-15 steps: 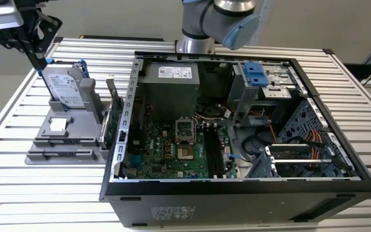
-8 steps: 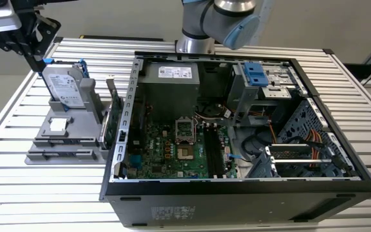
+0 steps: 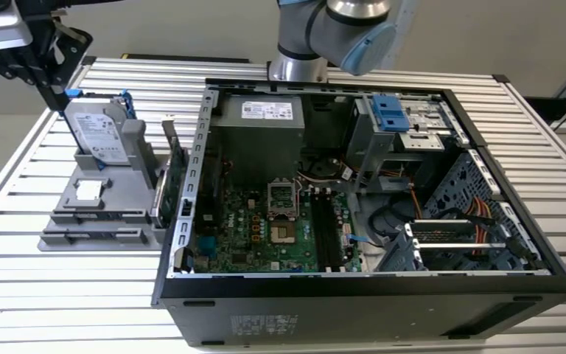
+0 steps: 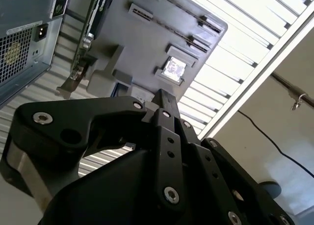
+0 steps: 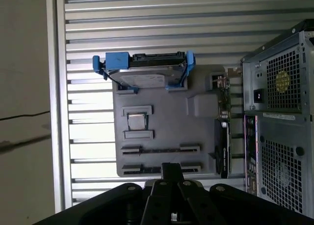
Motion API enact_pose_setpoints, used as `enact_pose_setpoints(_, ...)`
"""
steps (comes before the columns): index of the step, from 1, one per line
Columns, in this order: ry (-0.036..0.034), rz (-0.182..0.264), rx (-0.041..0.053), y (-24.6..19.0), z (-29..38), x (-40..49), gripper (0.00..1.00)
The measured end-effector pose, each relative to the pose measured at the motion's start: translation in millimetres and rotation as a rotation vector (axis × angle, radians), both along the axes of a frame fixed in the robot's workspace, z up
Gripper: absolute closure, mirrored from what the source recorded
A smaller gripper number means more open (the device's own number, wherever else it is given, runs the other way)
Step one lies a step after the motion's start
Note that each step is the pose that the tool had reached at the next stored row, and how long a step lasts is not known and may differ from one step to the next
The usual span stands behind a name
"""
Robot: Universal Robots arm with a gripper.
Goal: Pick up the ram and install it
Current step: 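Reach for the ram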
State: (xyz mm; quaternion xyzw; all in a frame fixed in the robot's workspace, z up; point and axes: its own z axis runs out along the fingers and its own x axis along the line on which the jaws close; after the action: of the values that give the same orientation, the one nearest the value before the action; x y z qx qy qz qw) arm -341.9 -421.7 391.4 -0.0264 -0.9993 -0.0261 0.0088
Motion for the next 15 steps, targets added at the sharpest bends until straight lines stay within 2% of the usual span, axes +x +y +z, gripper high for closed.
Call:
enact_pose_setpoints(9, 0.0000, 0.000, 0.0000, -9.9, -0.7, 0.0, 1.00)
enact_pose_setpoints(15, -0.0001, 0.000, 0.0000, -14.0, -1.2, 0.0, 1.00)
